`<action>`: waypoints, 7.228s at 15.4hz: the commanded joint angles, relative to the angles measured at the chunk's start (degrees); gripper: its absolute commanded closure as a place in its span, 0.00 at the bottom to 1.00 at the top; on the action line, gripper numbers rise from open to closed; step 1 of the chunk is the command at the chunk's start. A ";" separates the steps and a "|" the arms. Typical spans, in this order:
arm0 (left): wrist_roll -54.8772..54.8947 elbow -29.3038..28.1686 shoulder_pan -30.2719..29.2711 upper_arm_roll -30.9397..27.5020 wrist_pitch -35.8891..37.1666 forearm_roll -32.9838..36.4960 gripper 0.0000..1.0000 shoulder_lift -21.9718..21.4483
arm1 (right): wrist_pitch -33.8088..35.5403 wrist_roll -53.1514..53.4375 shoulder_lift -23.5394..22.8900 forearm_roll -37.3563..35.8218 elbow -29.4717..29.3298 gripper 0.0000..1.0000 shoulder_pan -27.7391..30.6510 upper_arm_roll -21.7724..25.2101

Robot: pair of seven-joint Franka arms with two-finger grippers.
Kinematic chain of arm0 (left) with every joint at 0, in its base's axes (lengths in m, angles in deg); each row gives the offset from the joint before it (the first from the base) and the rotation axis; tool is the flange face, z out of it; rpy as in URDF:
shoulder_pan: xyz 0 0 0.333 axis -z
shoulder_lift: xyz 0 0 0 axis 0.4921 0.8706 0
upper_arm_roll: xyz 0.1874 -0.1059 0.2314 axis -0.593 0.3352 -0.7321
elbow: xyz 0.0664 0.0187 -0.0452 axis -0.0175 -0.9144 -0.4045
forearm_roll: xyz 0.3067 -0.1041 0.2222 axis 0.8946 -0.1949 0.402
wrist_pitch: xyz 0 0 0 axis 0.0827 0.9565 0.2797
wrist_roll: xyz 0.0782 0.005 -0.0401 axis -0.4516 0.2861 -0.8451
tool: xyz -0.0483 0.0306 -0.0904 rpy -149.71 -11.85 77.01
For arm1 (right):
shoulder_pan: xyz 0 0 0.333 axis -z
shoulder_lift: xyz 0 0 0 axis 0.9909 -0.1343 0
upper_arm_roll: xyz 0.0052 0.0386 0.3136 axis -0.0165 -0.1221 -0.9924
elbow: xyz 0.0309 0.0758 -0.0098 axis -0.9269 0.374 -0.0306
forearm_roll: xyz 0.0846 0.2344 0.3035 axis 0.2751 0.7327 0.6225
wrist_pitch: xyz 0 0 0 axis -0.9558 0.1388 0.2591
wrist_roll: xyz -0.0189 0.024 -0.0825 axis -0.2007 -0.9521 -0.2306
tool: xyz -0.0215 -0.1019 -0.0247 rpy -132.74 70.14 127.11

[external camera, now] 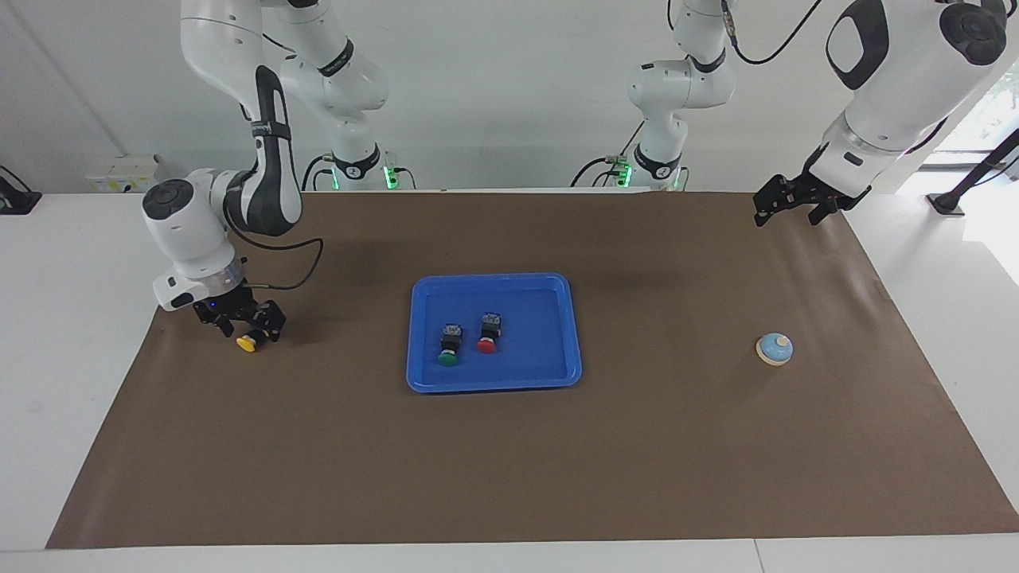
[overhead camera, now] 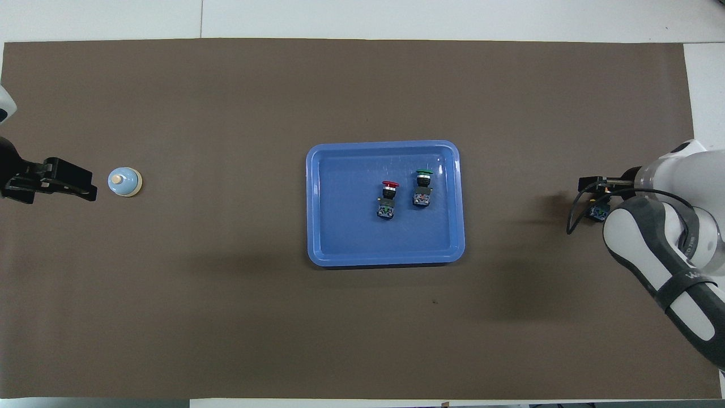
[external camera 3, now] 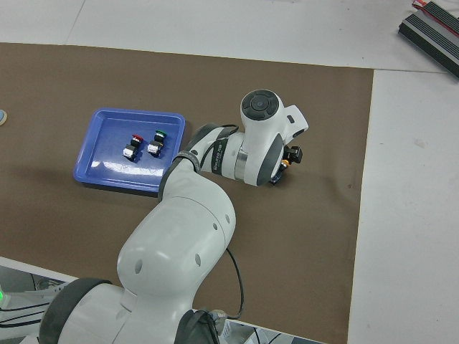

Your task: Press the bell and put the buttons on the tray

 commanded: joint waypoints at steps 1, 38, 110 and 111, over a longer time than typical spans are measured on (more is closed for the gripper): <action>-0.45 0.41 0.21 -0.28 1.02 -0.13 0.00 -0.42 | -3.01 -0.60 -0.32 -0.52 2.29 0.02 1.22 -0.73; -0.45 0.41 0.21 -0.28 0.93 -0.13 0.00 -0.42 | 17.04 49.50 -22.29 -0.17 -36.48 1.00 -46.42 -1.26; -0.45 0.41 0.21 -0.28 1.02 -0.13 0.00 -0.42 | 57.02 -2.18 11.29 0.27 -34.10 0.00 -11.53 0.06; -0.45 0.41 0.21 -0.28 1.02 -0.13 0.00 -0.42 | 57.02 -2.18 11.29 0.19 -34.10 0.00 -11.62 0.06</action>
